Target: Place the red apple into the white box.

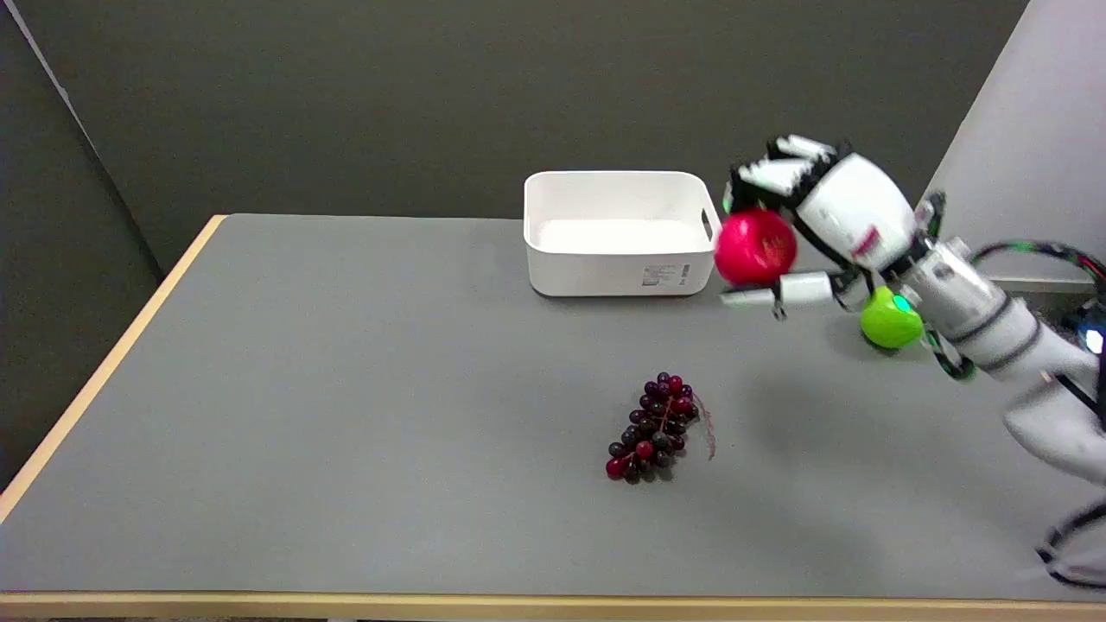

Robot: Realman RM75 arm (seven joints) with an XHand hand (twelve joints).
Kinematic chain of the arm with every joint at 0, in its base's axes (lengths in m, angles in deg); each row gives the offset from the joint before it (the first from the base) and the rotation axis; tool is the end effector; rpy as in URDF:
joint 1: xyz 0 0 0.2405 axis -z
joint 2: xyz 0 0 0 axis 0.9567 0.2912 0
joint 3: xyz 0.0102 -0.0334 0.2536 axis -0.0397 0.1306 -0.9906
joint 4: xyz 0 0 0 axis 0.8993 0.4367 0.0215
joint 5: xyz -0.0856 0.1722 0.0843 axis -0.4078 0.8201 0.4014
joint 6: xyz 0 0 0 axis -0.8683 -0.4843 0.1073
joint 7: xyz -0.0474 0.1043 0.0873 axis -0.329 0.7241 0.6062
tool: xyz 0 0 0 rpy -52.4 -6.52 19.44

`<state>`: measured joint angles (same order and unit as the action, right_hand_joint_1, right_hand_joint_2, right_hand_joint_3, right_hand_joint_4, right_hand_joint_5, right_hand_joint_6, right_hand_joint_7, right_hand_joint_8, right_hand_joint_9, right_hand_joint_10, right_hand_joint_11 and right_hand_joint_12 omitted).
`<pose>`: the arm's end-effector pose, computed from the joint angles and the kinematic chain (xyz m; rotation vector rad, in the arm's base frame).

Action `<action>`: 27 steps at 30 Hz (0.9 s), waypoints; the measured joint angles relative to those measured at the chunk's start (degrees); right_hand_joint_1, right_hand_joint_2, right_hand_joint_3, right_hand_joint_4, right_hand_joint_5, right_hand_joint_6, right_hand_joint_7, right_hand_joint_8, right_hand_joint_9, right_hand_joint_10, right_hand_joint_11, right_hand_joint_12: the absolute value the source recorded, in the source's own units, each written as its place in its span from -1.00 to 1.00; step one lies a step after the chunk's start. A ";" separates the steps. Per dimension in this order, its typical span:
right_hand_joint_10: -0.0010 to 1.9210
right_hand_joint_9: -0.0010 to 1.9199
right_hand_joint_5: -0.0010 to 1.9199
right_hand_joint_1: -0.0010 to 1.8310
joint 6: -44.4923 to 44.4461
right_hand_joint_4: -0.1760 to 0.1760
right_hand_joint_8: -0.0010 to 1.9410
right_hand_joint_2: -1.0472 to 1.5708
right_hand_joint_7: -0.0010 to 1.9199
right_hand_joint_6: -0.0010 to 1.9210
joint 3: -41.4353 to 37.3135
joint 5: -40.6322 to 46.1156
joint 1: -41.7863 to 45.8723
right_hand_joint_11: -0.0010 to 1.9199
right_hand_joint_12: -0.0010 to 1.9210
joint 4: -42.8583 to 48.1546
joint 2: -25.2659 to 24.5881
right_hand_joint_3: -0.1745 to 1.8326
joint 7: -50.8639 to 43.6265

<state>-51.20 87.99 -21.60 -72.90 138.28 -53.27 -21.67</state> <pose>-0.1666 -0.2989 0.4423 2.0225 0.4581 0.2872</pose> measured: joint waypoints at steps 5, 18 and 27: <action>0.48 -0.13 -0.35 0.28 6.95 -0.37 0.32 0.63 -0.08 0.62 6.70 0.17 -9.54 -0.54 0.55 -0.29 -0.81 -0.49 -1.00; 0.46 -0.14 -0.36 0.28 23.85 -0.40 0.32 0.63 -0.08 0.62 24.51 -0.86 -33.88 -0.54 0.54 -11.45 -10.03 -0.50 -4.41; 0.50 -0.15 -0.39 0.29 32.00 -0.58 0.33 0.65 -0.09 0.63 30.93 -2.96 -46.85 -0.60 0.46 -27.06 -18.93 -0.52 -8.04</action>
<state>-19.21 118.91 -24.56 -119.75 111.22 -72.20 -29.72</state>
